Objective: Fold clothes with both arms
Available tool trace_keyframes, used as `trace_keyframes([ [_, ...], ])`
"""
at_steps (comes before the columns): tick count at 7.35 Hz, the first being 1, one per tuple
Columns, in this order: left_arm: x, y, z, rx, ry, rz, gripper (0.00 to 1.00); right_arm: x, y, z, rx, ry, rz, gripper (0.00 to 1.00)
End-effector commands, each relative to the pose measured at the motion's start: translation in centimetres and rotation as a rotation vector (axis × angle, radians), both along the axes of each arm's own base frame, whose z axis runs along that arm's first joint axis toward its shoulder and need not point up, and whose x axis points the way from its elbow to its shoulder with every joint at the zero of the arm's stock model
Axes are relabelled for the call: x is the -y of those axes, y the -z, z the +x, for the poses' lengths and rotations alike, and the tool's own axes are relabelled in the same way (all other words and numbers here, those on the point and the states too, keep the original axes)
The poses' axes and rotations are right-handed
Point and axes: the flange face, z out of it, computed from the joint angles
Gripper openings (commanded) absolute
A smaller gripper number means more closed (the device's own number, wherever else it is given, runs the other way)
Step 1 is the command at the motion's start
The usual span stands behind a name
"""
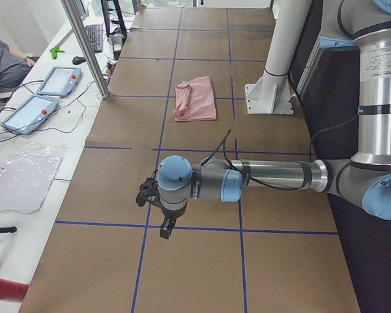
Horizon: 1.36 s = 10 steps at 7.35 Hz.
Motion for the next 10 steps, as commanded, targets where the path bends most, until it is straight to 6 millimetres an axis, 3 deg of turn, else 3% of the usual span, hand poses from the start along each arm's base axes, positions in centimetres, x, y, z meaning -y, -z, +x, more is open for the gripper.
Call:
trace_keyframes([
  [1,0.4,0.7,0.0,0.005,0.0,0.013,1.0,0.1,0.1,0.0,0.005,0.0,0.004,1.0],
  [2,1.6,1.0,0.3,0.002,-0.003,0.015,1.0,0.2,0.2,0.0,0.005,0.0,0.007,1.0],
  [6,1.6,0.6,0.3,-0.009,0.062,-0.057,1.0,0.2,0.2,0.0,0.005,-0.001,0.006,1.0],
  [10,1.5,0.9,0.3,-0.005,0.061,-0.007,1.0,0.2,0.2,0.0,0.003,-0.001,0.006,1.0],
])
